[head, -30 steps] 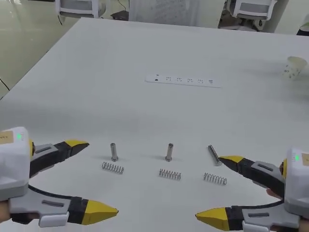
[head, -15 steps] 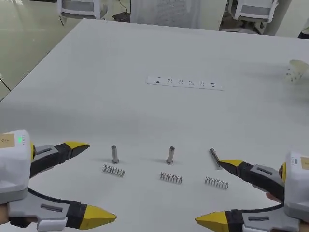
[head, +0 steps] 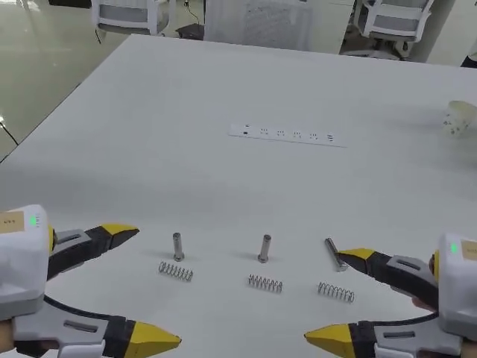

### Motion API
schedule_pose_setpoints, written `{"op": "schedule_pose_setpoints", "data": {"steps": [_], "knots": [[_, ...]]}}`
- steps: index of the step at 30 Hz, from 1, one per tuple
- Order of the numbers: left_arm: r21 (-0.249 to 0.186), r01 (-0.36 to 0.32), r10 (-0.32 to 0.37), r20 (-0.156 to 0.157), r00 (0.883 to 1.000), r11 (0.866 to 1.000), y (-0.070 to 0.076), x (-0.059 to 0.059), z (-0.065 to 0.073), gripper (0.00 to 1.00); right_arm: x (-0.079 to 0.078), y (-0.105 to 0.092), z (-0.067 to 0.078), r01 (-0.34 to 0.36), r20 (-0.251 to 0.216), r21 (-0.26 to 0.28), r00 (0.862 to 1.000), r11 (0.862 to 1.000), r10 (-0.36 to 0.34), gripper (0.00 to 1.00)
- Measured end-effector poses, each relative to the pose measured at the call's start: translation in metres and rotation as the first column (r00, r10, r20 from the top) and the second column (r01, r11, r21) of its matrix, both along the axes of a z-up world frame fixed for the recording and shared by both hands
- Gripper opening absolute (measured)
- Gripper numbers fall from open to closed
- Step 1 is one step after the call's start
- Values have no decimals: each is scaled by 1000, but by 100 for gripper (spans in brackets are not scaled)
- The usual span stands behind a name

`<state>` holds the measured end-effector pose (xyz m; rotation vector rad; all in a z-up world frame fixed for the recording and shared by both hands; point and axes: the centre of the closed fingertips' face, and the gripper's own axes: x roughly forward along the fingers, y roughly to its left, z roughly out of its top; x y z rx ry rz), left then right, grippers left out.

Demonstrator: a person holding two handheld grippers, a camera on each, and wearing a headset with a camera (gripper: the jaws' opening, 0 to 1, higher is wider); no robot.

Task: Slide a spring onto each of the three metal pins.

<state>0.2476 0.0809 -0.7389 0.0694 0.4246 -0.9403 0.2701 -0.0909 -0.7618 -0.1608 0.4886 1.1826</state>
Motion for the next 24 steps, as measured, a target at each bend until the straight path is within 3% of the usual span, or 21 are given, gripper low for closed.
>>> {"op": "schedule_pose_setpoints", "data": {"steps": [11, 24], "knots": [[-16, -34, 35, 2, 999, 999, 9, 4, 3, 98, 23, -6, 4, 61, -5, -23, 998, 998, -61, 72], [-11, -36, 36, 1, 999, 999, 10, 3, 2, 98, 56, -18, -1, 129, 8, -102, 992, 986, -129, 54]]}}
